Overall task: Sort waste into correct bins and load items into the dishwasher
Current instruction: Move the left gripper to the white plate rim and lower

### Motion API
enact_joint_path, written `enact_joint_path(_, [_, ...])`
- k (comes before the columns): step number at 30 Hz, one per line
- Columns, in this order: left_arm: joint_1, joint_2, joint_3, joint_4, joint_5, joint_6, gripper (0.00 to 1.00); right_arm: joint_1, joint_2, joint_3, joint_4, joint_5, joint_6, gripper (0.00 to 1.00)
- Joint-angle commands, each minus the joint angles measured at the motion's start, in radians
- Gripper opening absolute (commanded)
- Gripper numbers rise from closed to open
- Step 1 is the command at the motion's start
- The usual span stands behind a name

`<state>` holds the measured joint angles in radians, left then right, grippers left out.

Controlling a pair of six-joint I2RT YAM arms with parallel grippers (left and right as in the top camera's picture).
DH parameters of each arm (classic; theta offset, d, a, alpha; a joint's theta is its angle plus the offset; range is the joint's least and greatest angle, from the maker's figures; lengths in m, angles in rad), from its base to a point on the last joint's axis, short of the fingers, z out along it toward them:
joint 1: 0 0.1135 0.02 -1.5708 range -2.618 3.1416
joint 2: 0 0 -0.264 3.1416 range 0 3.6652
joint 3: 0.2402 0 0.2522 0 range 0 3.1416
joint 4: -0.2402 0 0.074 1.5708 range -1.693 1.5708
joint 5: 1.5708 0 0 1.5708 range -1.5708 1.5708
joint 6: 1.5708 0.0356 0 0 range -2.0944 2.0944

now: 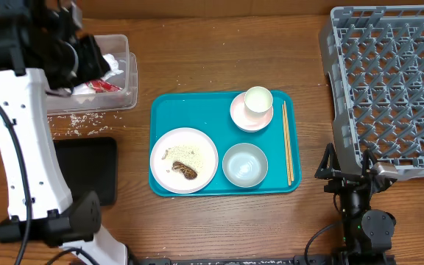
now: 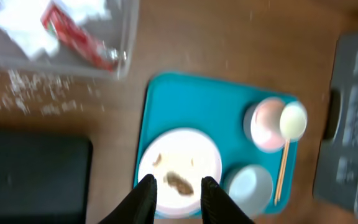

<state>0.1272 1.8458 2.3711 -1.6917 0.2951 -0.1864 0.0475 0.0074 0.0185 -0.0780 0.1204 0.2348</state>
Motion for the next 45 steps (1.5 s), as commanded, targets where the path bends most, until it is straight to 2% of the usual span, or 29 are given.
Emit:
enact_joint_path(1, [-0.022,-0.084,-0.205,0.002,-0.04,-0.002,0.29,-0.003,-0.003,-0.01,0.005,0.01,-0.007,1.0])
enact_joint_path(3, [-0.051,-0.119,-0.323,0.004,-0.039,-0.022,0.33,-0.003,-0.003,-0.01,0.005,0.009,-0.007,1.0])
enact_joint_path(7, [-0.116,-0.123,-0.448,0.037,-0.035,-0.045,0.33,-0.003,-0.003,-0.01,0.005,0.009,-0.007,1.0])
enact_joint_path(15, [-0.324,-0.122,-0.703,0.296,-0.045,-0.182,0.35,-0.003,-0.003,-0.01,0.005,0.01,-0.007,1.0])
enact_joint_path(17, [-0.373,-0.119,-0.754,0.382,-0.045,-0.224,0.44,-0.003,-0.003,-0.01,0.005,0.01,-0.007,1.0])
enact_joint_path(18, [-0.408,-0.118,-0.798,0.454,-0.045,-0.262,0.55,-0.003,-0.003,-0.01,0.005,0.01,-0.007,1.0])
enact_joint_path(23, [-0.483,-0.116,-0.925,0.629,-0.16,-0.469,0.56,-0.003,-0.003,-0.01,0.005,0.01,-0.007,1.0])
enact_joint_path(26, [-0.524,-0.116,-0.997,0.74,-0.229,-0.547,0.59,-0.003,-0.003,-0.01,0.006,0.009,-0.007,1.0])
enact_joint_path(29, [-0.547,-0.116,-1.032,0.815,-0.228,-0.548,0.84,-0.003,-0.003,-0.01,0.005,0.01,-0.007,1.0])
enact_joint_path(32, [-0.57,-0.116,-1.052,0.872,-0.228,-0.547,1.0,-0.003,-0.003,-0.01,0.005,0.009,-0.007,1.0])
enact_joint_path(45, [-0.6,-0.113,-1.062,0.925,-0.19,-0.58,1.0,-0.003,-0.003,-0.01,0.005,0.009,-0.007,1.0])
